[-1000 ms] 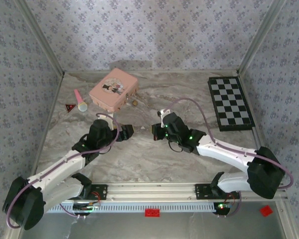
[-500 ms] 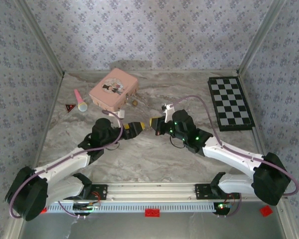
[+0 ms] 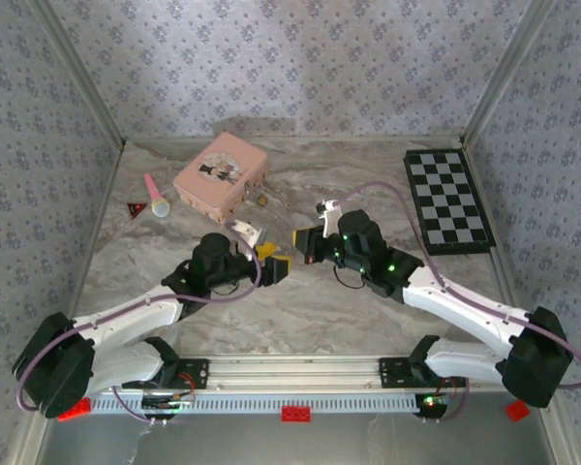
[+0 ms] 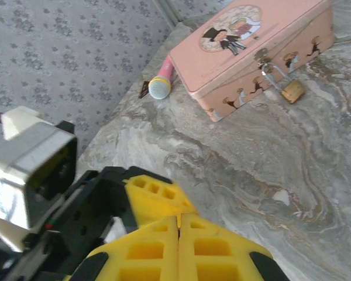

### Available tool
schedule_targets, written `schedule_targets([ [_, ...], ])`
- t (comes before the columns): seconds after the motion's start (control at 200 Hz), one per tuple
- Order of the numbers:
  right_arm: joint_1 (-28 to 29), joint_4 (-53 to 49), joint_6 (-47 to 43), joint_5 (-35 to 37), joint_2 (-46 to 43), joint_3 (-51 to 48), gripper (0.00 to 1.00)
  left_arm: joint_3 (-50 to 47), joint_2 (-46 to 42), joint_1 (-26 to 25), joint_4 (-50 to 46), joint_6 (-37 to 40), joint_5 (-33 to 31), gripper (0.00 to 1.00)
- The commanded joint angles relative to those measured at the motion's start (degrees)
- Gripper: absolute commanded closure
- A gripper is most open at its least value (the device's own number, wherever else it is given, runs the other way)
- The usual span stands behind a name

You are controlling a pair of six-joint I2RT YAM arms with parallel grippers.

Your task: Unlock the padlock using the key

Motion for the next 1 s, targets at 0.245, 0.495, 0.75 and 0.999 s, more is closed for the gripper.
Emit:
schedule_targets([
  [0.245, 3.84, -3.20, -0.63, 0.82, -2.57, 2.13, 1.00, -0.72, 0.98, -0.96, 8.89, 19.04, 2.66, 0.52],
  [0.495, 4.51, -2.35, -0.43, 0.35, -2.36, 1.58, 1.00, -1.11, 0.97, -0.99, 10.84, 20.12, 3.76, 0.57],
  [0.75, 4.54, -2.65, -0.26, 0.42, -1.92, 1.48, 1.00, -2.26, -0.77, -0.98, 13.13, 21.41, 5.82, 0.69],
  [0.999, 4.62, -2.61, 0.12, 0.25, -1.60, 1.84, 1.00, -1.79, -1.17, -1.03, 11.81, 22.59, 6.79, 0.75],
])
